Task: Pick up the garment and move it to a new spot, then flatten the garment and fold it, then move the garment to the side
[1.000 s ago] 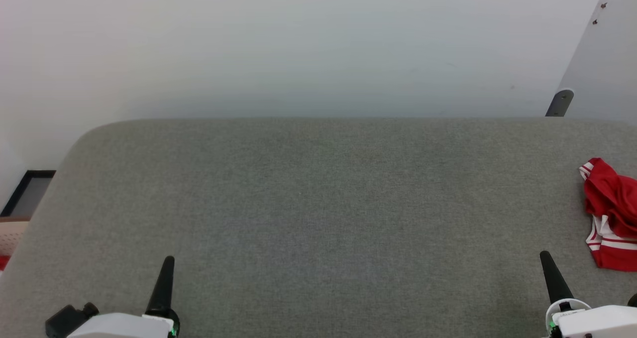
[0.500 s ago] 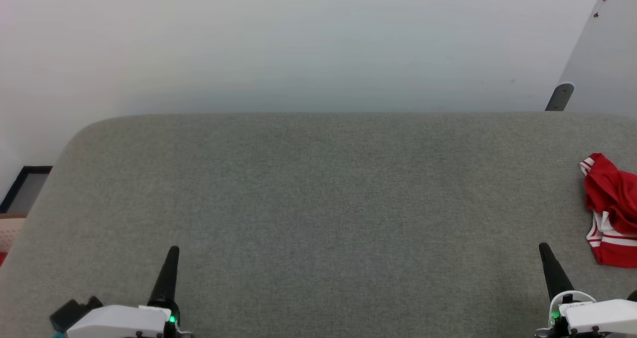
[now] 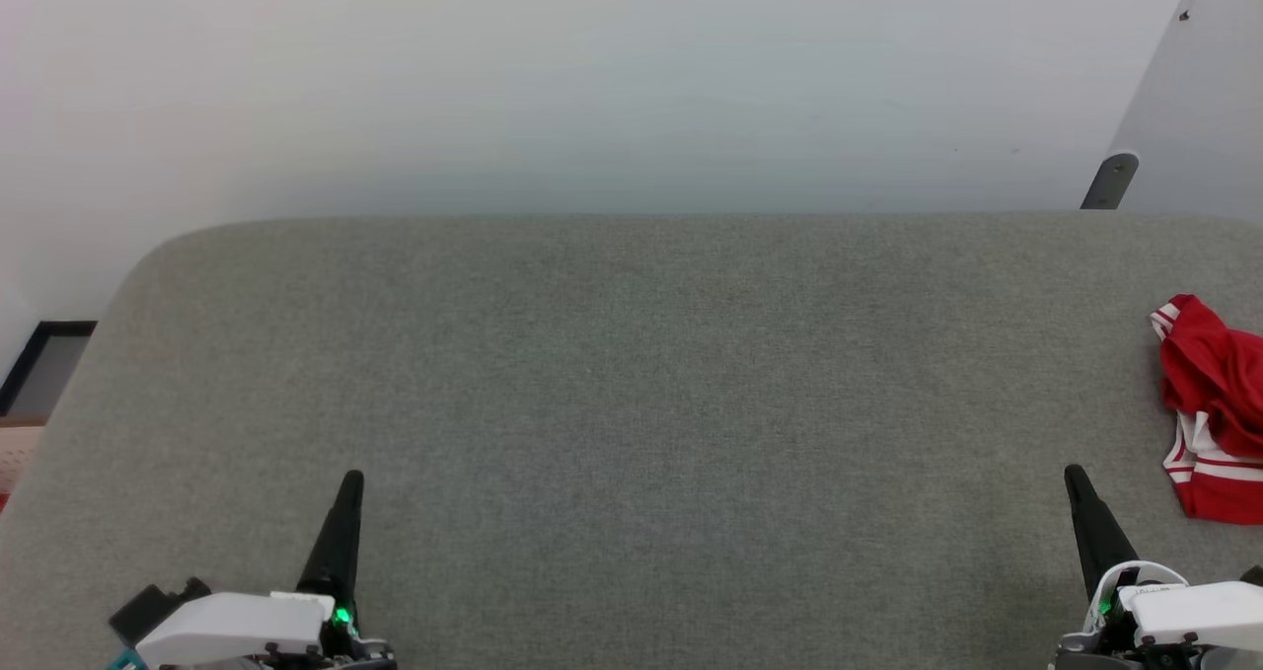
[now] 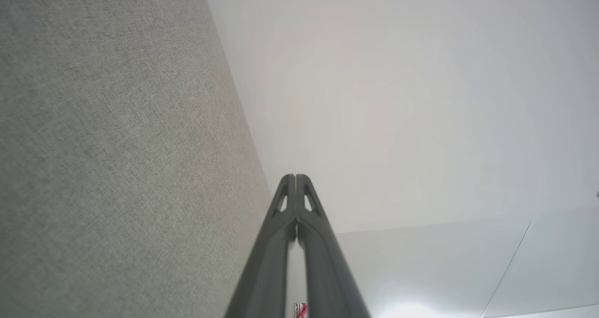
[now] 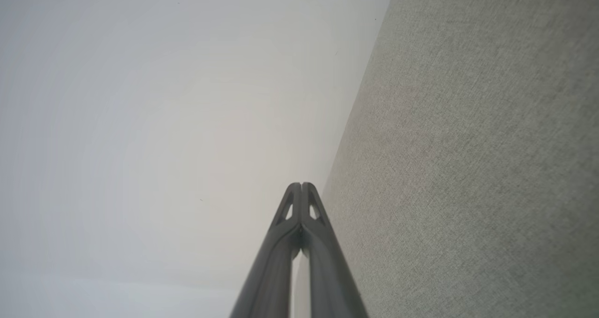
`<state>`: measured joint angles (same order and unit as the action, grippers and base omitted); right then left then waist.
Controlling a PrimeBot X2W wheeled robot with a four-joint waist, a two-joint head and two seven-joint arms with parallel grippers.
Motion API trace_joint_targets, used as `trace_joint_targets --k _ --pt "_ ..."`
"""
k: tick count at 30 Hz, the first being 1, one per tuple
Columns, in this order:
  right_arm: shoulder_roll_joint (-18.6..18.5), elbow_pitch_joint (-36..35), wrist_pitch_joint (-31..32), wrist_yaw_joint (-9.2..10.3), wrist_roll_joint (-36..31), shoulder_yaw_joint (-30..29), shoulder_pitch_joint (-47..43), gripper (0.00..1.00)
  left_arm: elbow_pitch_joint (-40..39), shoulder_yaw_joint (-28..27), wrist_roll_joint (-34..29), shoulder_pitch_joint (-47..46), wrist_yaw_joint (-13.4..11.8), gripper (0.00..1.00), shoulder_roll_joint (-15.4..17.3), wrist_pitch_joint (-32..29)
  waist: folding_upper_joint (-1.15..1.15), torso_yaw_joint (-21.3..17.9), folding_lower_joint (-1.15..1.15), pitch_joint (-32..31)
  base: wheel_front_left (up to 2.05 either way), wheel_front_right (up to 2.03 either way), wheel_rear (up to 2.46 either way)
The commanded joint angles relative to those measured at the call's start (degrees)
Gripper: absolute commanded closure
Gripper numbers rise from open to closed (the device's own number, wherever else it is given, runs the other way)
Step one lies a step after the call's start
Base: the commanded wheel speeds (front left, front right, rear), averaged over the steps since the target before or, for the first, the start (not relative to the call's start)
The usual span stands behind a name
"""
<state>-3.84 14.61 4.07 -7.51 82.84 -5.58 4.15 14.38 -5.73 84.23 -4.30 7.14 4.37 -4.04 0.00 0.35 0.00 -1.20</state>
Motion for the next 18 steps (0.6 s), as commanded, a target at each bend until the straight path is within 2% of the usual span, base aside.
trace_joint_targets --k 1,18 --pt "0.19 -0.42 0.45 0.03 1.56 -0.40 1.29 1.00 -0.30 -0.25 1.19 -0.81 0.47 1.00 -0.08 -0.37 0.00 -0.03 0.00 0.11 0.00 0.00 0.00" --pt "0.92 -0.66 2.15 0.03 8.20 -0.93 2.22 1.00 -0.35 -0.80 6.88 -1.97 0.47 1.00 -1.33 -2.21 0.00 -0.27 0.00 1.08 0.00 0.00 0.00"
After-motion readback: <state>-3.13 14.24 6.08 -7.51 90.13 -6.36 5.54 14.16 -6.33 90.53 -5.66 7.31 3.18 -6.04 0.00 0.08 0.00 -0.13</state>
